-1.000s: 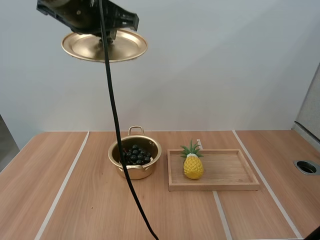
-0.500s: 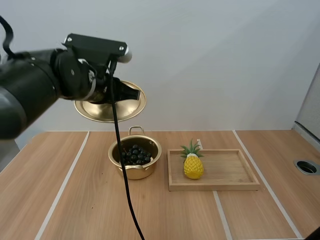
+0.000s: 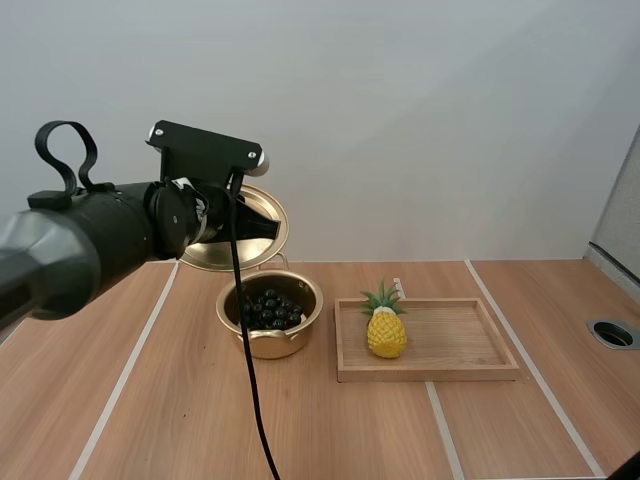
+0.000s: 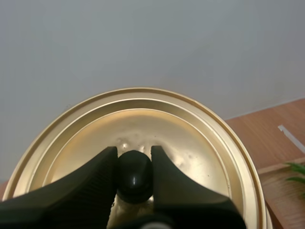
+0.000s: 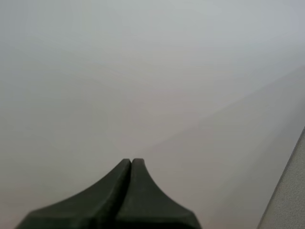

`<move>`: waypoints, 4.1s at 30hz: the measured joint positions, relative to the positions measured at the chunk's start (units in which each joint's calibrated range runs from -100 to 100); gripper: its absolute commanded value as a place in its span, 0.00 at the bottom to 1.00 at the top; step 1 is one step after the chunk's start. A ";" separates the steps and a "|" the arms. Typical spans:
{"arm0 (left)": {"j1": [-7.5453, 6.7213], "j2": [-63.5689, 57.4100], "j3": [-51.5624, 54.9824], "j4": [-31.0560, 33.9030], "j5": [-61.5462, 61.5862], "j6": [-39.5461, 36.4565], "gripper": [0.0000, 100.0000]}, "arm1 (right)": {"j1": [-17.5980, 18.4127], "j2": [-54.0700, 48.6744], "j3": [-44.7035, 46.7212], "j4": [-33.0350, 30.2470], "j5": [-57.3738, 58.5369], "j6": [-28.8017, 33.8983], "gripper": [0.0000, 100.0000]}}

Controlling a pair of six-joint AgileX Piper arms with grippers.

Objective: Open the pot, put the grape inside, and close it

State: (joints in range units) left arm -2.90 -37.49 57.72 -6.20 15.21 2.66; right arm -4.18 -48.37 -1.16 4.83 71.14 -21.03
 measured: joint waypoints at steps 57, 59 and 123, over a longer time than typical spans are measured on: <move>-4.94 23.59 0.00 -3.46 -7.76 1.41 0.00 | 0.00 -2.47 -0.05 -0.73 4.66 -0.09 0.00; -4.94 23.96 0.00 -3.46 -7.76 1.41 0.00 | 0.00 -2.47 -0.05 -0.86 4.66 -0.09 0.00; -4.94 28.70 -0.72 -3.94 -3.16 1.39 0.00 | 0.00 -2.47 -0.05 -2.66 4.66 -0.27 0.00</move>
State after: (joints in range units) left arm -7.83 -8.80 57.00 -10.13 12.05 4.05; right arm -4.18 -50.84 -1.21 2.16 75.80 -21.30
